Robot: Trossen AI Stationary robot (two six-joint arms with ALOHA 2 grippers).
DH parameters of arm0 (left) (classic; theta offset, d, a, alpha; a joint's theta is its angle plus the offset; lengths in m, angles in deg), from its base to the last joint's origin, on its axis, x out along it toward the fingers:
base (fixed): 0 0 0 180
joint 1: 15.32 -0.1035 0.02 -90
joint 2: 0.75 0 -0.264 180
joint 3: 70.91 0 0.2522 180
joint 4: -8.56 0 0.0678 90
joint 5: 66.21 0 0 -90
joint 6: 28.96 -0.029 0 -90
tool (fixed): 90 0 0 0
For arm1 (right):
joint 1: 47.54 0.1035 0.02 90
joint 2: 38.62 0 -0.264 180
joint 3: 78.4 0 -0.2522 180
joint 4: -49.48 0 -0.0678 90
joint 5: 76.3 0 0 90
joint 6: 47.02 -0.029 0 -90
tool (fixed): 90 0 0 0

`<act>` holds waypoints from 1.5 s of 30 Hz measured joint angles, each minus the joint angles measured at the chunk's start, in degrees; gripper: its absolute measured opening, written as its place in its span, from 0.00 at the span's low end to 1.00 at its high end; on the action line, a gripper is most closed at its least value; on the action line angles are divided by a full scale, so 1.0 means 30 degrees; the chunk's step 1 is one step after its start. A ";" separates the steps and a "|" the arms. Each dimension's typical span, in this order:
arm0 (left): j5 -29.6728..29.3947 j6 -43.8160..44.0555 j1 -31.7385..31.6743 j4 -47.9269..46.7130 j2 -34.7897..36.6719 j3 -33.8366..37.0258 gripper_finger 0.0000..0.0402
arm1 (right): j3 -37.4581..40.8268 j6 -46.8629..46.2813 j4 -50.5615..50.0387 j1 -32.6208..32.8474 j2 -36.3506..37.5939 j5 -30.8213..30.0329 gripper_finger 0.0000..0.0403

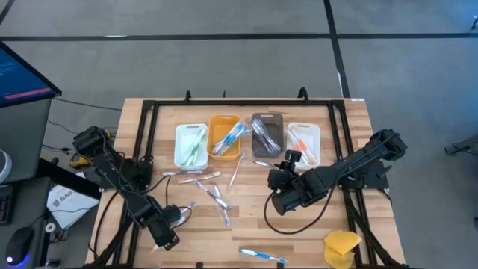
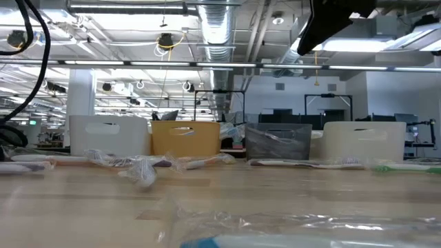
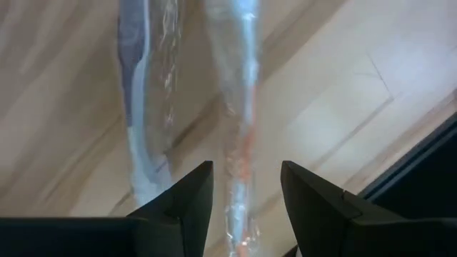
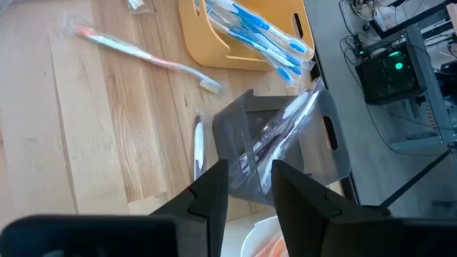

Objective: Pick & Place Toothbrushes
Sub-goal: Put the orange toothbrush into the right white bin

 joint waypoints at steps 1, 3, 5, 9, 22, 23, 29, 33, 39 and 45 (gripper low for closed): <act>-0.0057 0.0006 0.0000 0.0016 0.0003 0.0096 0.39 | 0.0000 0.0000 0.0029 -0.0013 0.0000 -0.0002 0.25; -0.0063 0.0022 0.0000 0.0055 0.0003 0.0433 0.39 | 0.0000 0.0000 0.0183 -0.0128 0.0000 0.0000 0.25; -0.0062 0.0027 0.0000 0.0492 0.0003 0.0785 0.39 | 0.0000 0.0003 0.0363 -0.0158 0.0000 -0.0007 0.25; -0.0060 0.0087 0.0000 0.1694 0.0003 0.1258 0.39 | -0.0007 0.0001 0.0448 -0.0287 0.0000 -0.0006 0.25; -0.0299 0.0597 0.0000 0.2226 0.0113 0.2318 0.25 | -0.0007 -0.0047 0.2042 -0.0447 -0.0015 0.0066 0.25; -0.0306 0.0592 0.0000 0.2178 0.0105 0.2335 0.21 | -0.0007 -0.0059 0.2170 -0.0454 -0.0015 0.0073 0.25; -0.0329 0.0179 0.0000 0.2012 0.0090 0.2349 0.03 | -0.0007 -0.0058 0.3219 -0.0454 -0.0022 0.0617 0.25; -0.0373 0.0020 -0.0033 0.2033 0.0083 0.2354 0.03 | -0.0007 -0.0007 0.3194 -0.0454 -0.0022 0.1525 0.25; -0.1099 -0.0075 -0.0080 0.2169 0.0948 0.2445 0.03 | -0.0007 0.0000 0.3164 -0.0454 -0.0029 0.1570 0.25; -0.3742 -0.0692 -0.0113 0.2095 0.2421 0.2458 0.02 | 0.0772 0.0537 0.3816 -0.0386 -0.0036 0.3347 0.25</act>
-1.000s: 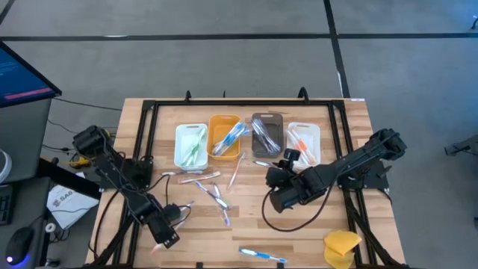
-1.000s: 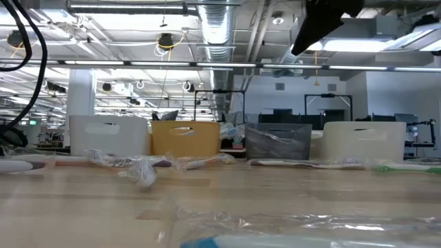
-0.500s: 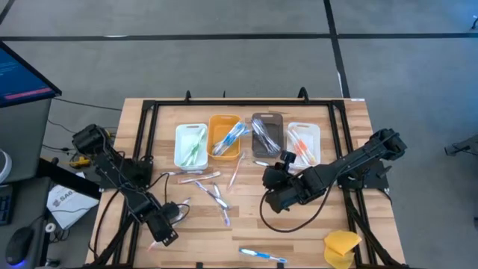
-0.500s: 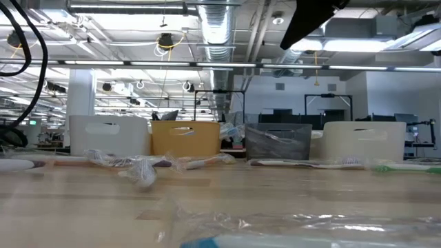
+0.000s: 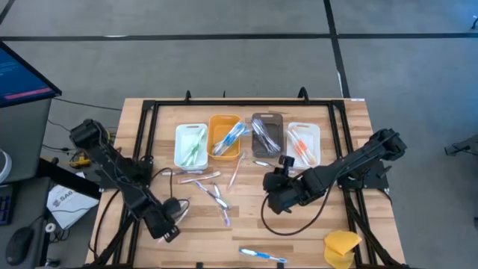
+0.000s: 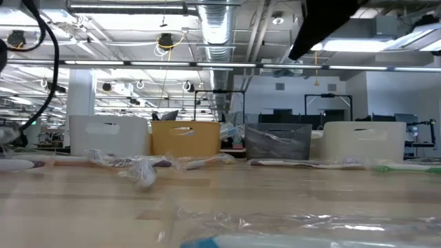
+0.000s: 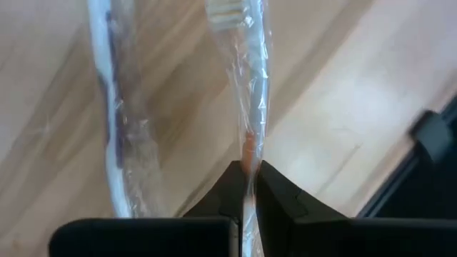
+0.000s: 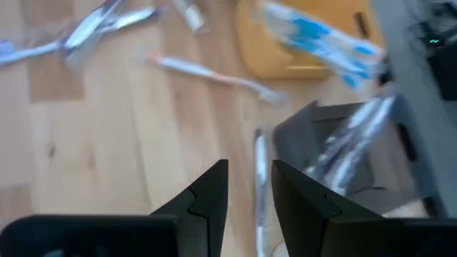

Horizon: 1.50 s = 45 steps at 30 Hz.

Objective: Pick & Place Toothbrushes
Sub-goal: Put the orange toothbrush into the right white bin

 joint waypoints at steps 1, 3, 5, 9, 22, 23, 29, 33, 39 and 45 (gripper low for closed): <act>-0.0301 -0.0191 0.0001 0.0035 0.0158 -0.0007 0.02 | 0.0284 0.0289 0.0351 0.0012 0.0000 0.0264 0.25; -0.0873 -0.0481 -0.0040 0.0048 0.0467 -0.0008 0.02 | 0.0746 0.0942 0.1056 -0.0009 -0.0019 0.0602 0.25; -0.1595 -0.0934 -0.0040 0.0055 0.0730 -0.0022 0.02 | 0.0903 0.1829 0.1941 -0.0068 -0.0022 0.0855 0.25; -0.4108 -0.2402 -0.0372 0.0059 0.1195 -0.0036 0.02 | 0.1232 0.4373 0.4910 -0.0171 -0.0015 0.1876 0.25; -0.8779 -1.3544 -0.4029 0.3097 0.1392 -0.0066 0.02 | 0.1865 0.8794 1.2464 -0.0857 -0.0015 0.4873 0.24; -0.8827 -1.4513 -0.4324 0.3692 0.1392 -0.0073 0.02 | 0.1865 0.8729 1.2469 -0.0924 -0.0015 0.4907 0.24; -0.9286 -2.0098 -0.5686 0.7686 0.1392 -0.0073 0.02 | 0.1865 0.8136 1.2587 -0.1436 -0.0015 0.5714 0.24; -0.9425 -2.3499 -0.6445 1.0243 0.1392 -0.0073 0.02 | 0.1865 0.8097 1.2978 -0.1511 -0.0015 0.6167 0.24; -0.9970 -2.6901 -0.7550 1.2949 0.1392 -0.0074 0.02 | 0.1865 0.8354 1.4237 -0.1504 -0.0015 0.6226 0.24; -0.9964 -2.7961 -0.8195 1.3616 0.1392 -0.0080 0.02 | 0.1865 0.9268 1.5897 -0.1695 -0.0015 0.6210 0.24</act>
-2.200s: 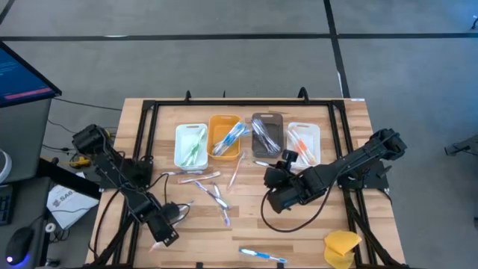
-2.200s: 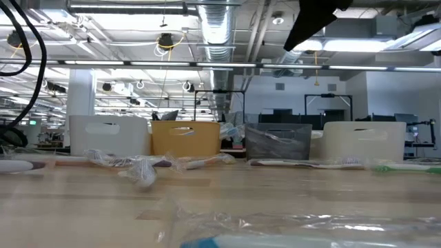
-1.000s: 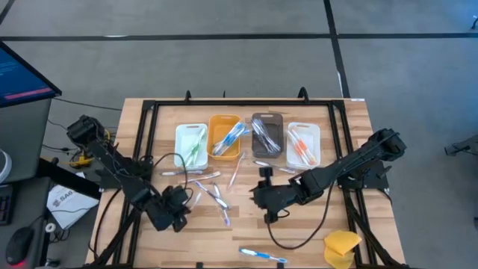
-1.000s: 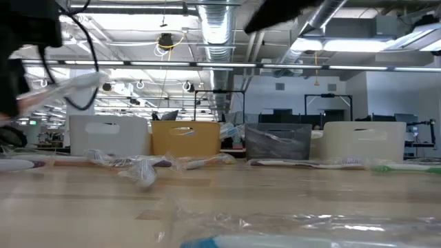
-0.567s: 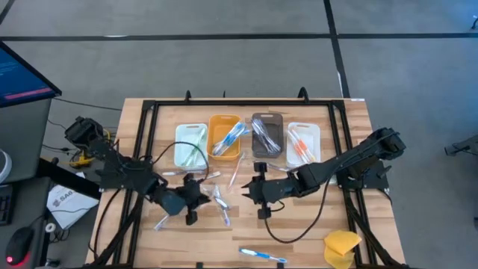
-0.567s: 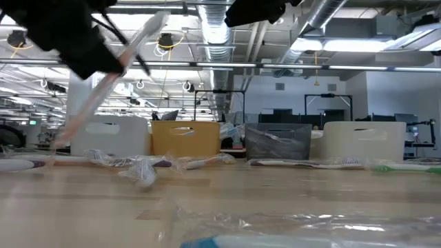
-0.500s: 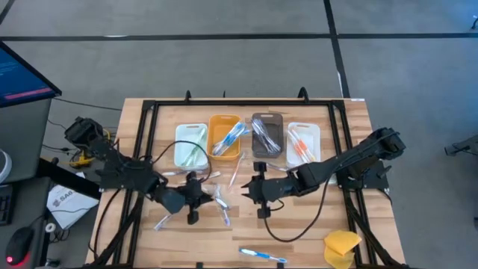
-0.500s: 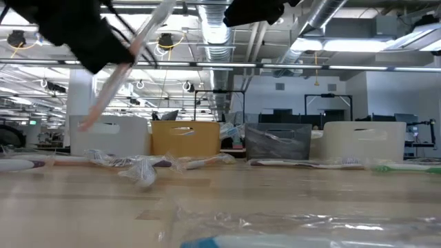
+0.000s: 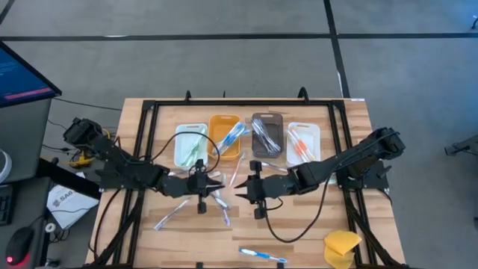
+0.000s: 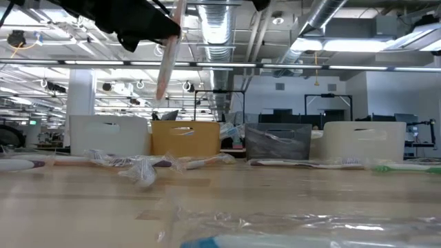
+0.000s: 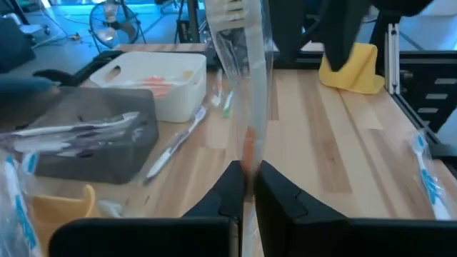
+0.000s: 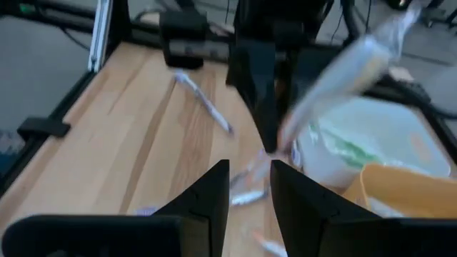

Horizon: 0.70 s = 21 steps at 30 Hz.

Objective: Pick & Place Toothbrushes
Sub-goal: Put the orange toothbrush into the right white bin

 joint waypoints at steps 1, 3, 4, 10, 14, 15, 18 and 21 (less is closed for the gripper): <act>0.0000 -0.0076 -0.0051 0.0125 0.0000 0.0000 0.02 | 0.0007 -0.0009 0.0345 -0.0094 0.0000 0.0005 0.24; 0.0007 -0.0457 -0.0085 0.0385 0.0000 0.0000 0.02 | 0.0007 -0.0007 0.1013 -0.0277 0.0000 0.0002 0.24; 0.0015 -0.0746 -0.0085 0.0527 0.0000 0.0000 0.02 | 0.0007 -0.0013 0.1287 -0.0383 0.0000 -0.0007 0.24; 0.0051 -0.1582 -0.0076 0.1191 0.0000 -0.0007 0.02 | 0.0007 -0.0013 0.2063 -0.0950 0.0000 -0.0042 0.24; 0.0049 -0.2540 -0.0075 0.1561 0.0000 -0.0007 0.02 | 0.0007 -0.0013 0.2386 -0.1107 0.0007 -0.0035 0.24; 0.0033 -0.2779 -0.0082 0.1698 0.0000 -0.0007 0.02 | 0.0007 -0.0013 0.2397 -0.1173 0.0007 -0.0035 0.24; -0.0029 -0.3025 -0.0292 0.2060 0.0000 -0.0015 0.02 | 0.0007 -0.0013 0.2430 -0.1207 0.0007 -0.0035 0.24; -0.0036 -0.3053 -0.0593 0.2222 0.0000 -0.0015 0.02 | 0.0007 0.0042 0.2536 -0.1207 0.0007 -0.0035 0.24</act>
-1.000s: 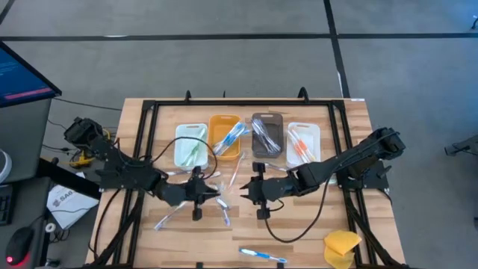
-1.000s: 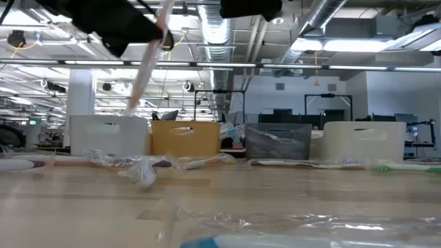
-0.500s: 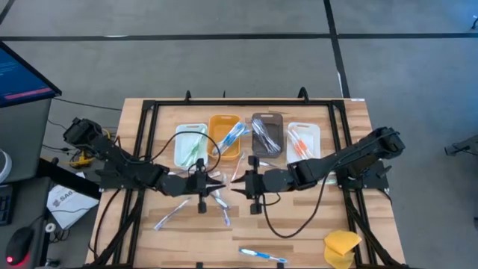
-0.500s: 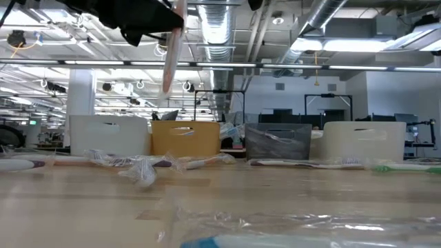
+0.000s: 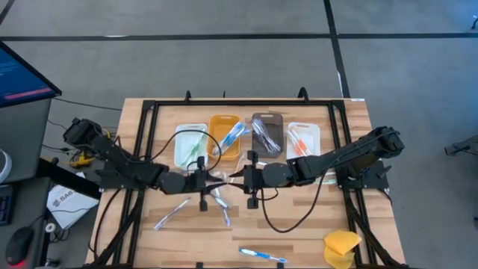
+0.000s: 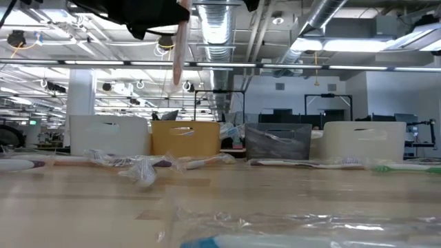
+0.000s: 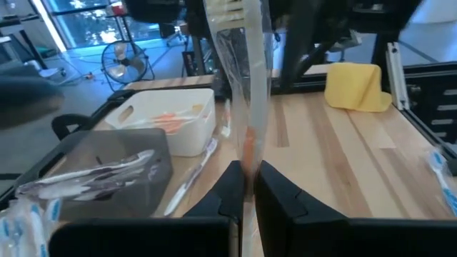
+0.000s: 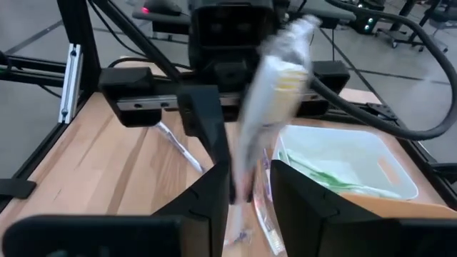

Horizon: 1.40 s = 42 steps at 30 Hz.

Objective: Pick & Place Toothbrushes
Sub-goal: Put the orange toothbrush into the right white bin

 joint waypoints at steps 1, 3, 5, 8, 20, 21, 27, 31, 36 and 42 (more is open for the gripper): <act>0.0000 -0.0002 -0.0109 0.0074 0.0000 0.0000 0.02 | 0.0000 0.0075 0.0165 -0.0006 0.0000 0.0003 0.24; -0.0007 -0.0002 -0.0330 0.0154 0.0000 0.0000 0.02 | 0.0000 0.0312 0.0523 -0.0097 0.0000 0.0019 0.24; -0.0021 -0.0002 -0.0498 0.0235 0.0000 0.0000 0.02 | 0.0001 0.0597 0.0846 -0.0183 0.0000 0.0016 0.24; -0.0029 -0.0002 -0.0674 0.0405 0.0007 0.0000 0.02 | 0.0007 0.0660 0.1207 -0.0393 0.0007 0.0015 0.24; -0.0058 -0.0351 -0.0862 0.0616 0.0007 0.0000 0.02 | 0.0007 0.0645 0.1432 -0.1214 0.0007 0.0164 0.24; -0.0026 -0.0351 -0.0862 0.0616 0.0007 0.0000 0.02 | 0.0007 0.0645 0.1436 -0.1248 0.0005 0.0418 0.24; -0.0007 -0.0351 -0.0854 0.0696 0.0007 0.0000 0.02 | 0.0007 0.0645 0.1558 -0.1494 0.0003 0.1603 0.21; -0.0031 -0.0347 -0.0854 0.0776 0.0007 0.0000 0.02 | 0.0007 0.0886 0.1645 -0.1603 0.0007 0.1733 0.13; -0.0058 -0.0439 -0.0854 0.0791 0.0007 0.0000 0.02 | 0.0007 0.1243 0.1681 -0.1603 0.0001 0.2120 0.02; 0.0383 -0.0419 -0.0878 0.0796 0.0007 0.0000 0.04 | 0.0007 0.1369 0.1620 -0.1588 0.0007 0.2184 0.03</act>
